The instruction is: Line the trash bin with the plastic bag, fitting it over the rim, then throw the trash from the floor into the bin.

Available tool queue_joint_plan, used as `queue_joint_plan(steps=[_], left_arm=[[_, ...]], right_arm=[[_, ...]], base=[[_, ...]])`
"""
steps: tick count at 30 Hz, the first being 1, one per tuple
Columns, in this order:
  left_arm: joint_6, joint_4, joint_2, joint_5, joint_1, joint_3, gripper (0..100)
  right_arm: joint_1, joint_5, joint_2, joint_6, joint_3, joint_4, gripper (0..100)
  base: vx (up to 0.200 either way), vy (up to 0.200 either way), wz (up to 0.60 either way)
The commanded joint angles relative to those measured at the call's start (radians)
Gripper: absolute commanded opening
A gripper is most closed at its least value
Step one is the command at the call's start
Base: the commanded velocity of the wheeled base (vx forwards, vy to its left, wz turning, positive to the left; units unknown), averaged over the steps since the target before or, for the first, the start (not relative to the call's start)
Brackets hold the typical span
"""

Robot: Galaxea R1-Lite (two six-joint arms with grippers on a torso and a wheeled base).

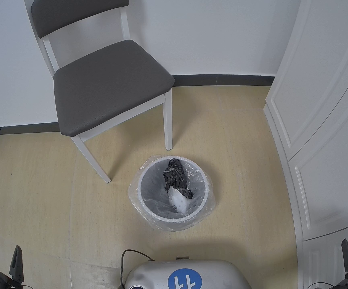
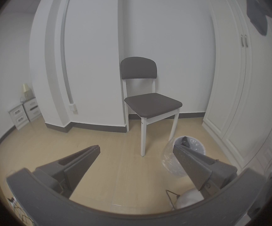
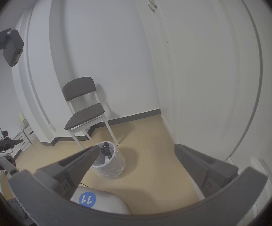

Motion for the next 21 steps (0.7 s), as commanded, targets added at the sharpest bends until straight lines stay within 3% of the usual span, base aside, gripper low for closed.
queue_joint_plan(steps=[1, 5, 11, 16, 20, 21], left_arm=[[-0.043, 0.007, -0.013, -0.013, -0.005, 0.018, 100], [-0.052, 0.009, -0.018, -0.014, -0.008, 0.018, 100], [-0.050, 0.009, -0.029, -0.016, -0.011, 0.018, 100], [-0.052, 0.010, -0.030, -0.016, -0.012, 0.018, 100], [-0.044, 0.010, -0.030, -0.017, -0.014, 0.018, 100], [-0.043, 0.010, -0.030, -0.017, -0.015, 0.018, 100]], right_arm=[[0.000, -0.032, -0.015, -0.011, 0.018, 0.004, 100], [0.000, -0.116, -0.015, -0.063, 0.018, 0.010, 100], [0.000, -0.159, -0.015, -0.035, 0.018, 0.008, 100], [0.000, -0.311, -0.015, -0.031, 0.018, 0.010, 100], [0.000, -0.299, -0.015, -0.035, 0.018, 0.010, 100], [0.000, -0.214, -0.015, -0.035, 0.018, 0.010, 100]], base=[[0.000, 0.000, 0.00], [0.000, 0.000, 0.00], [0.000, 0.000, 0.00], [0.000, 0.000, 0.00], [0.000, 0.000, 0.00], [0.000, 0.000, 0.00]])
